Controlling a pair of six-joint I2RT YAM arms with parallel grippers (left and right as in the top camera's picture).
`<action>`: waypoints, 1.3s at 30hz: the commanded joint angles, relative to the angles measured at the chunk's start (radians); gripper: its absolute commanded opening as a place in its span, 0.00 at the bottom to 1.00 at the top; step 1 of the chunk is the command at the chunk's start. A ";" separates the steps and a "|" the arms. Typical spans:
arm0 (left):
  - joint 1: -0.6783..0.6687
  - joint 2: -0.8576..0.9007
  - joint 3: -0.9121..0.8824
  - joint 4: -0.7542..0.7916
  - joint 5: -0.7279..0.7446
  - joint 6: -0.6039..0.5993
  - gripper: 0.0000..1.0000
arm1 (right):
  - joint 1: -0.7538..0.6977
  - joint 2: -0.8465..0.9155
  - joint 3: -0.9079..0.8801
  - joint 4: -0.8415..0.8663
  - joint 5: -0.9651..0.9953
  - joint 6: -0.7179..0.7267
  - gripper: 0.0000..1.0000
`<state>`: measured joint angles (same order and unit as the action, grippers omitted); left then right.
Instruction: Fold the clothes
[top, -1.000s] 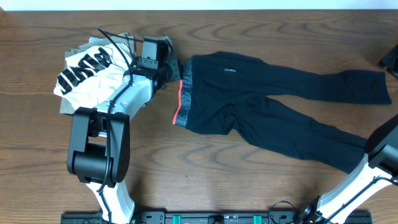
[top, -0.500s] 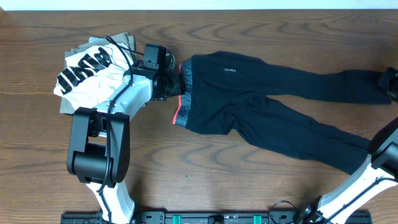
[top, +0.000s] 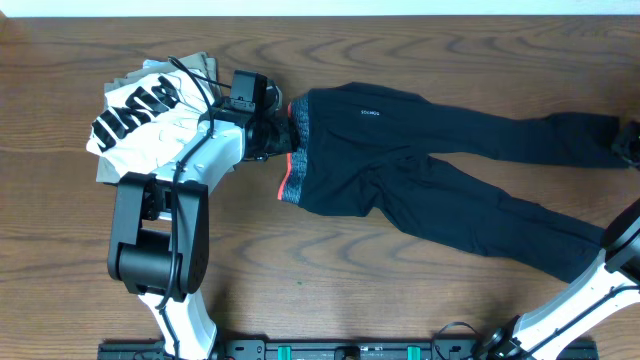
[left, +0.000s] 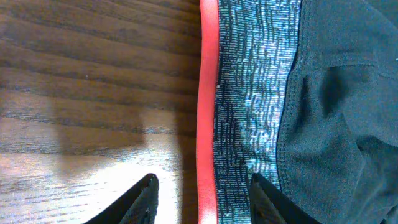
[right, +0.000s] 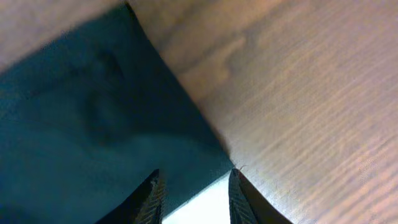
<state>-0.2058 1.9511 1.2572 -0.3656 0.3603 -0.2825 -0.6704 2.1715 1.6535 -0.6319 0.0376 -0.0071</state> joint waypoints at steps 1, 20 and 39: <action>0.003 -0.011 0.007 0.000 0.006 0.021 0.48 | -0.007 0.042 0.001 0.019 -0.024 -0.045 0.32; 0.003 -0.011 0.007 0.008 0.006 0.020 0.48 | -0.018 0.121 0.002 0.067 -0.027 -0.099 0.17; 0.003 -0.011 0.007 0.008 0.006 0.020 0.48 | -0.016 -0.051 0.002 0.007 0.038 -0.031 0.03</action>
<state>-0.2058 1.9514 1.2572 -0.3588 0.3607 -0.2802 -0.6769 2.1872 1.6539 -0.6189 0.0612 -0.0563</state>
